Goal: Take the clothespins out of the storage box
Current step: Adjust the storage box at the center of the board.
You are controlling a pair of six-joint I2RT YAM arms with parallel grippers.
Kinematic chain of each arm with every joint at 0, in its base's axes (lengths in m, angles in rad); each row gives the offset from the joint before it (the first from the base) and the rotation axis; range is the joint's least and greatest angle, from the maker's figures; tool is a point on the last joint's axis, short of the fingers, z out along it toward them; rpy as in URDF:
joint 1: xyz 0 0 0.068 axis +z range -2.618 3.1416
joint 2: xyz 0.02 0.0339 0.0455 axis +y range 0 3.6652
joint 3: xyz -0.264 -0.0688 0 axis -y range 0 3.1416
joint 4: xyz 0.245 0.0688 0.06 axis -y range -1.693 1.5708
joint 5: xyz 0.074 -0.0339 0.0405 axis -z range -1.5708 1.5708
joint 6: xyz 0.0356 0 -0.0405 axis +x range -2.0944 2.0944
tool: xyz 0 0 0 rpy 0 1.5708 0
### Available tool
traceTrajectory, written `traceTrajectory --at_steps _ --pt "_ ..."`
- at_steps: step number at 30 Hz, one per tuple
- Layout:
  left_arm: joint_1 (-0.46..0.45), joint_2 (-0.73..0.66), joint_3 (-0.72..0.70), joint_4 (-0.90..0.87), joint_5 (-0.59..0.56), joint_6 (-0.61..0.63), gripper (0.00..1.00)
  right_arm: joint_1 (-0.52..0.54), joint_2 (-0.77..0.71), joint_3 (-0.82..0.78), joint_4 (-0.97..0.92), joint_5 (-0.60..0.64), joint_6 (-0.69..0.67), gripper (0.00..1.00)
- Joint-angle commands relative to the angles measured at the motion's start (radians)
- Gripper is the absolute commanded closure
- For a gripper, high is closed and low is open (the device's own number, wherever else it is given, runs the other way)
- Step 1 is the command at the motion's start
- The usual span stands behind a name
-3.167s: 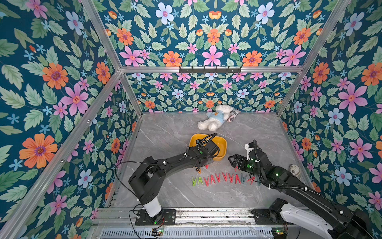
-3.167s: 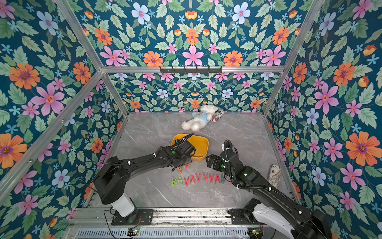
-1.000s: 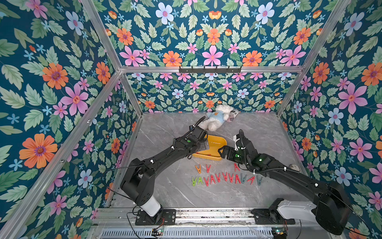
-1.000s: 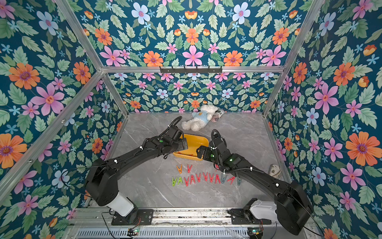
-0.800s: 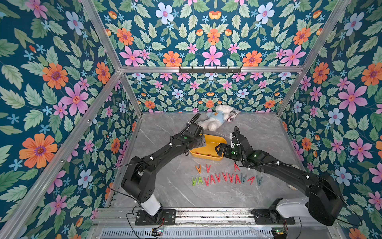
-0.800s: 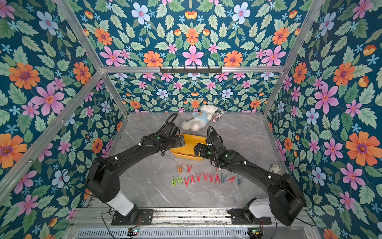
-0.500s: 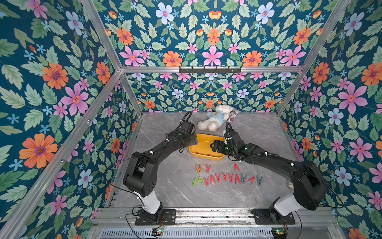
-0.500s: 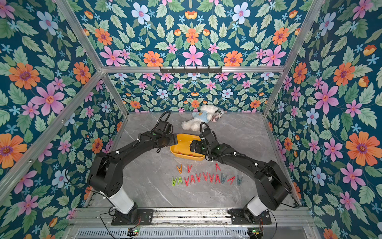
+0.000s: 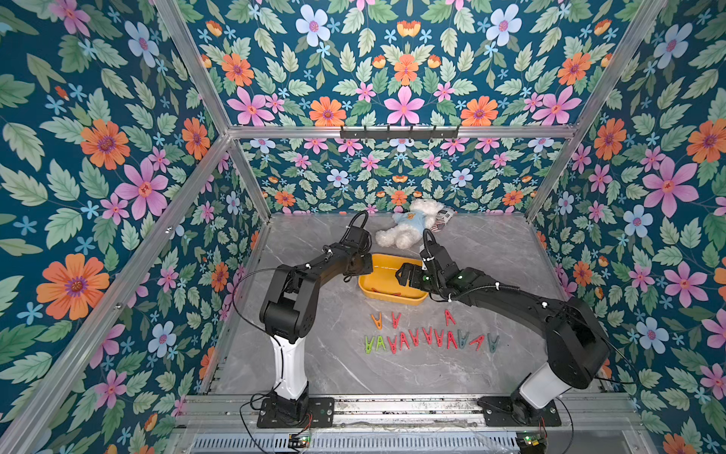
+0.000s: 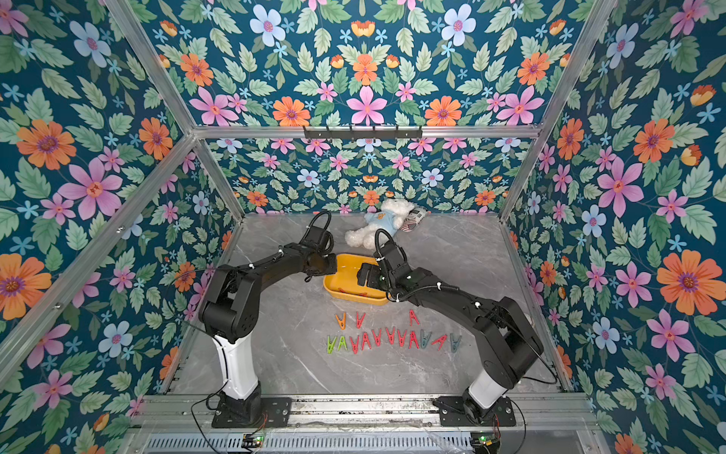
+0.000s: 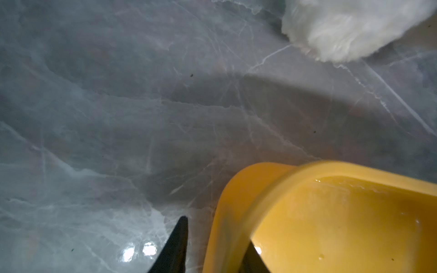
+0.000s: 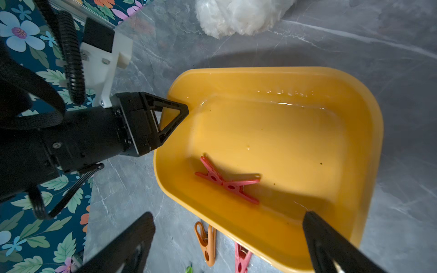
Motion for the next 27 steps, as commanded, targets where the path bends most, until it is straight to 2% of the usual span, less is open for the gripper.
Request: traceTrajectory --at_steps 1,7,14,21,27 --pt "0.001 -0.008 -0.005 -0.013 0.002 -0.001 0.78 0.000 -0.017 -0.001 -0.002 0.022 -0.004 0.01" --pt "0.000 -0.044 -0.001 -0.089 0.039 -0.078 1.00 -0.003 -0.050 -0.017 0.017 0.029 -0.014 0.01" --pt "0.001 -0.068 0.072 -0.285 0.150 -0.241 1.00 -0.010 -0.139 -0.044 0.028 0.065 -0.033 0.01" --pt "0.003 -0.062 0.064 -0.341 0.387 -0.394 1.00 -0.015 -0.265 -0.079 0.045 0.112 -0.045 0.01" --pt "0.000 -0.076 0.062 -0.325 0.395 -0.442 1.00 -0.014 -0.356 -0.130 0.056 0.134 -0.045 0.01"
